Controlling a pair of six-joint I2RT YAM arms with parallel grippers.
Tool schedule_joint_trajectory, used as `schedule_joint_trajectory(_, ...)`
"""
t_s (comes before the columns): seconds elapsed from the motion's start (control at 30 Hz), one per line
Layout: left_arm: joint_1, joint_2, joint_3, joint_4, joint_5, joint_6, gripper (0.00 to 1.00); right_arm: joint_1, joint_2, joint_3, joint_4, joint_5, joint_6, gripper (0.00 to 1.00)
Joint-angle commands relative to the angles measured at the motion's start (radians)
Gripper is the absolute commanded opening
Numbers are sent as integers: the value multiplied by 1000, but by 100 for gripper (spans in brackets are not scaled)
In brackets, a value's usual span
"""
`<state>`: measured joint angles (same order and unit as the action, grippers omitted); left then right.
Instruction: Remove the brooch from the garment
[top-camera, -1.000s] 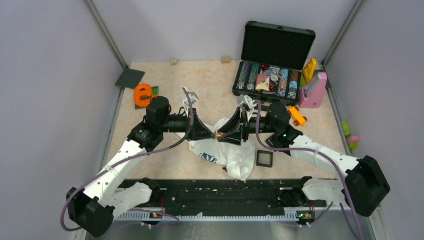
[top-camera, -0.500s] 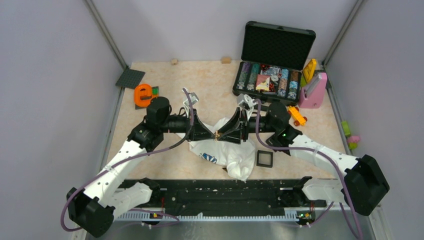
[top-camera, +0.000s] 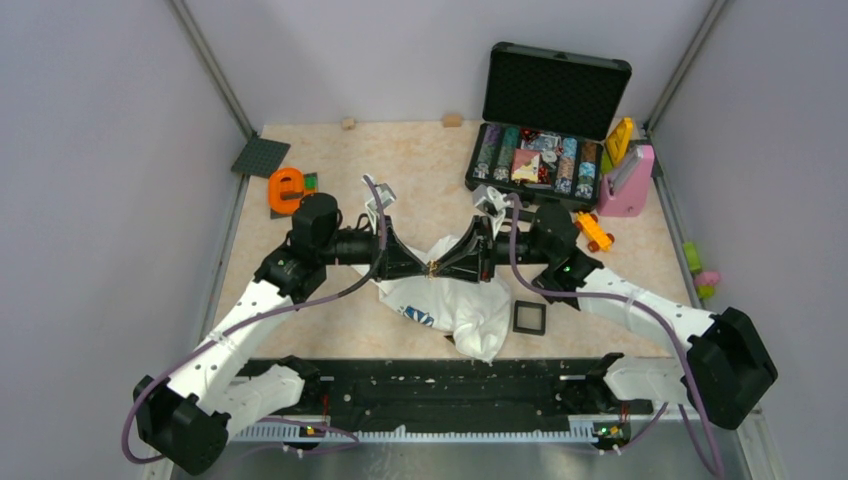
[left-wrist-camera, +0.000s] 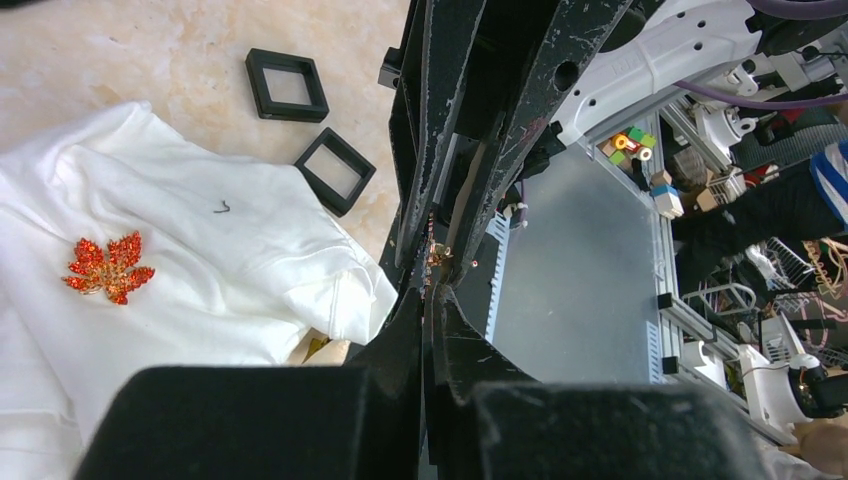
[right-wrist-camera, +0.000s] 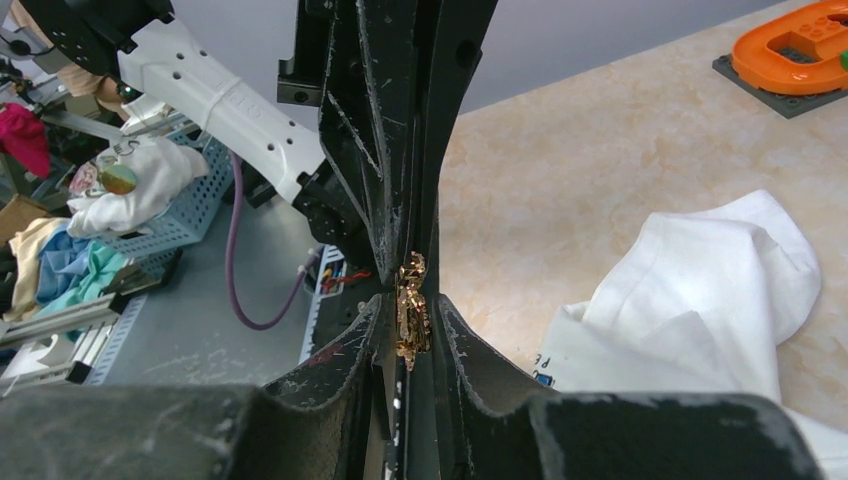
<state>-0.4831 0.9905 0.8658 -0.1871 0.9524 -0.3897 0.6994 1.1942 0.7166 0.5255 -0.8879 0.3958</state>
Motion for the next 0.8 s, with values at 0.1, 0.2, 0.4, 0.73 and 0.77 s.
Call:
schedule_joint_trajectory(0.1, -2, -20, 16, 30, 47, 3, 0, 10, 26, 52, 28, 21, 15, 18)
schedule_joint_trajectory(0.2, -2, -22, 16, 30, 48, 6, 0, 9, 28, 51, 34, 28, 25, 16)
schedule_joint_trajectory(0.4, -3, -32, 13, 23, 43, 14, 0, 9, 33, 57, 25, 67, 44, 8)
schedule_joint_trajectory(0.73, -2, -45, 19, -19, -9, 34, 0, 9, 22, 53, 12, 84, 43, 8)
schedule_joint_trajectory(0.77, -3, -47, 18, -23, -23, 34, 0, 9, 18, 52, 8, 83, 40, 10)
